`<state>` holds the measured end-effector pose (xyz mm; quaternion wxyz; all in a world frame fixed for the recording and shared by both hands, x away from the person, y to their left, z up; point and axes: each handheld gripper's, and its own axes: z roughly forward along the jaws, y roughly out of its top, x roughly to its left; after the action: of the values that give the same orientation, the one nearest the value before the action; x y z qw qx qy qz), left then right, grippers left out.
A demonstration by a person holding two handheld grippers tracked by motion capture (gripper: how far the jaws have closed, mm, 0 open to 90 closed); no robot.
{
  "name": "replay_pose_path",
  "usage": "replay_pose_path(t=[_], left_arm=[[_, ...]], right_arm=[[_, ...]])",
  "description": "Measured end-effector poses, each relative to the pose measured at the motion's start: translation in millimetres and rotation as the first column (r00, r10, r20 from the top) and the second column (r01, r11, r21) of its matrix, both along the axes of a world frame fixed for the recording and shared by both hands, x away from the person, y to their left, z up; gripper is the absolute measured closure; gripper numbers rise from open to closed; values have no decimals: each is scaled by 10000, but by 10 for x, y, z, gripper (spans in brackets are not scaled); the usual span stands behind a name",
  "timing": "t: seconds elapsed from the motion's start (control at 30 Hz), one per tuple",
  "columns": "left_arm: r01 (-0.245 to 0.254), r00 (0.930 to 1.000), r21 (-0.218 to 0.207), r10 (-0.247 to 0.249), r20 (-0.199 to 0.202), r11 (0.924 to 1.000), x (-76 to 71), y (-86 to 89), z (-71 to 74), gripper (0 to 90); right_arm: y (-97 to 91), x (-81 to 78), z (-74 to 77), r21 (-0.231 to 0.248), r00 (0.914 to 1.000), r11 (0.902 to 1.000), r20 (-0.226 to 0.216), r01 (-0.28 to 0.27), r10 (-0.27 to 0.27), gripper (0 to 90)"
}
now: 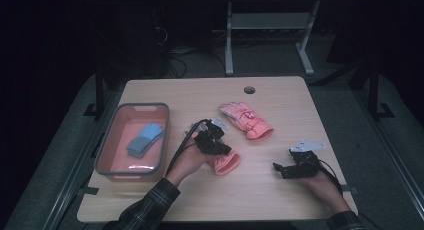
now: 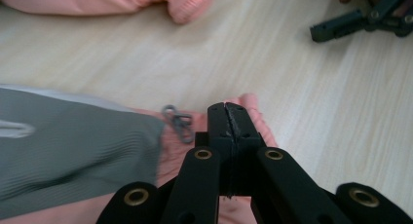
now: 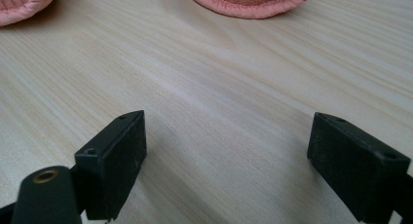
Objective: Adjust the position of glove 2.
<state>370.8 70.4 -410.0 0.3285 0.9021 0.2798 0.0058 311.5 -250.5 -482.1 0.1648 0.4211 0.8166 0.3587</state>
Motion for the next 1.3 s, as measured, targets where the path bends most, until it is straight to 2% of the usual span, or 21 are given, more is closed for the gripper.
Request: replay_pose_path(t=[0.1, 0.2, 0.33, 0.47, 0.57, 0.77, 0.93, 0.97, 1.13, 1.17, 1.3], left_arm=[[-429, 9988, 59, 427, 226, 9991, 56, 95, 25, 896], [-799, 9961, 349, 785, 400, 9962, 113, 179, 6, 895], [-1065, 9936, 683, 1036, 450, 9920, 146, 215, -37, 895], [-1083, 9940, 895, 1062, 272, 9901, 167, 196, -128, 896], [-967, 9953, 996, 961, 103, 9903, 165, 159, -159, 895], [-636, 9980, 854, 640, -18, 9943, 123, 37, -163, 895], [-277, 9995, 591, 286, -138, 9979, 40, -140, -173, 896], [-79, 9999, 632, 88, -142, 9980, 30, -172, -172, 896], [442, 9988, 549, -429, -238, 9975, -49, -363, -178, 896], [396, 9989, 454, -384, -274, 9982, -68, -396, -182, 896], [719, 9971, 443, -707, -263, 9964, -123, -504, -185, 896]], right_arm=[[0, 0, 0, -5, 10000, 10000, 5, -6, 6, 136], [1, -1, 0, 1, 10000, 10000, -5, -14, 14, 136], [2, -3, 0, 19, 10000, 10000, -47, 4, -4, 137], [1, -1, 0, 4, 10000, 10000, -10, -10, 10, 137], [1, -1, 0, 3, 10000, 10000, -9, -11, 11, 136], [1, -1, 0, 6, 10000, 10000, -7, -10, 10, 137], [0, -1, 0, -3, 10000, 10000, -7, -18, 18, 137], [0, 0, 0, -6, 10000, 10000, -2, -21, 21, 137], [3, -2, 0, 17, 10000, 10000, -11, -27, 27, 136], [3, -2, 0, 17, 10000, 10000, -9, -29, 29, 137], [5, -4, 0, 20, 10000, 10000, -21, -30, 30, 136]])
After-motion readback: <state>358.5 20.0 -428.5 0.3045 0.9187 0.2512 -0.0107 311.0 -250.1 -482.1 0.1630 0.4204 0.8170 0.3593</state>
